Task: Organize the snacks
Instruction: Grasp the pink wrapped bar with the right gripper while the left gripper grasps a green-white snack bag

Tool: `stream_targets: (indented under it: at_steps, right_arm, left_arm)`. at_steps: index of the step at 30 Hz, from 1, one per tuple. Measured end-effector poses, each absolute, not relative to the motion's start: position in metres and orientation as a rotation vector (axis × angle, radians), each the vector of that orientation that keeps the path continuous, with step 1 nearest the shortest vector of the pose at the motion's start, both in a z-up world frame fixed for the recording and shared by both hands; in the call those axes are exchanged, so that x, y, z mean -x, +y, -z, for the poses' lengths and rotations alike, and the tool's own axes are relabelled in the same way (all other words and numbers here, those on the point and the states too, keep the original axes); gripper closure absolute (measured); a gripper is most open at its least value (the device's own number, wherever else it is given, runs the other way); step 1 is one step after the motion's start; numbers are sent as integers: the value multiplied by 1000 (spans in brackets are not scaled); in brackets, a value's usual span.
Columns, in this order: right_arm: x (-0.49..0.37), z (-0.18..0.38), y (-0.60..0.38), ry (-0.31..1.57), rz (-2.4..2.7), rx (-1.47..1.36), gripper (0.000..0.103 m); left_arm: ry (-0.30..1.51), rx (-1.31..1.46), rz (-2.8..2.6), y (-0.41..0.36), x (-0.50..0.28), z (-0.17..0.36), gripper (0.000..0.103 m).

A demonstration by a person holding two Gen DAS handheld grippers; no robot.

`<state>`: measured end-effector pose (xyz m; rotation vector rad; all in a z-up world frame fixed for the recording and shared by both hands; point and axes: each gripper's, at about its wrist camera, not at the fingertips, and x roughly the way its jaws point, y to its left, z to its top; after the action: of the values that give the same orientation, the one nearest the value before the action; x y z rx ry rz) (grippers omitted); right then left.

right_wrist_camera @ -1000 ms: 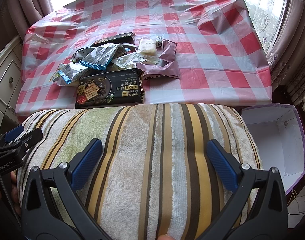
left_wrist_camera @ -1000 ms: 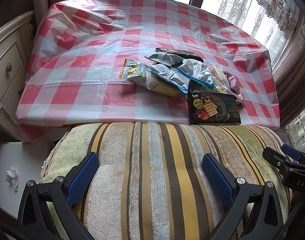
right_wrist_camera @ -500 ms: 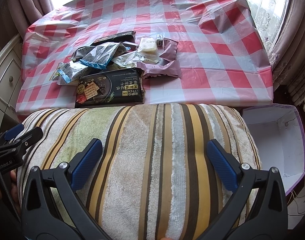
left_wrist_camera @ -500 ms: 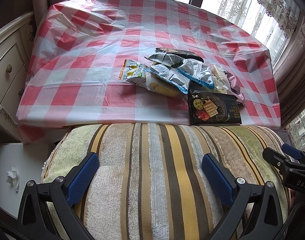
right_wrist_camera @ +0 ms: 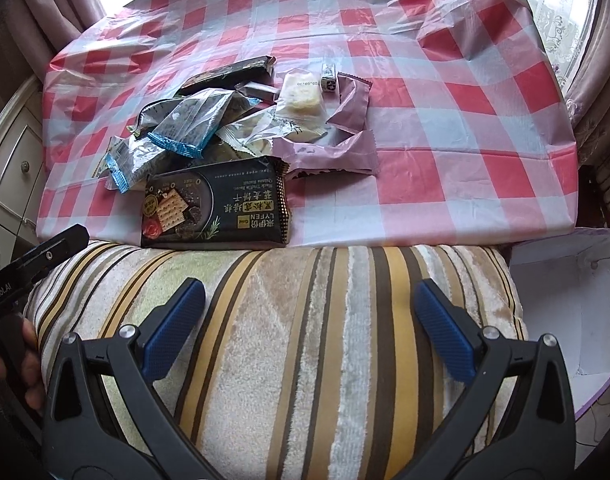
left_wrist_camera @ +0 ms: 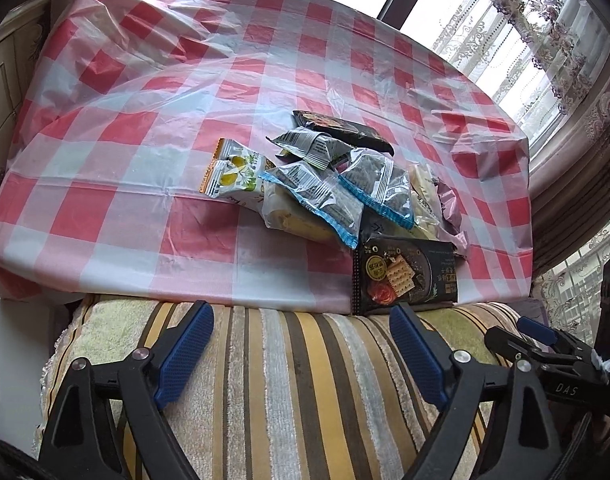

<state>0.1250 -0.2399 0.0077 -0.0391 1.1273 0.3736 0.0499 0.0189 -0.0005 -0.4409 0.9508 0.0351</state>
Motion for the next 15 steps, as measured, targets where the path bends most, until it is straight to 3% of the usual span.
stream_targets:
  at_steps: [15]
  right_arm:
    - [-203, -6, -235, 1087, -321, -149, 0]
  left_arm:
    - [869, 285, -31, 36, -148, -21, 18]
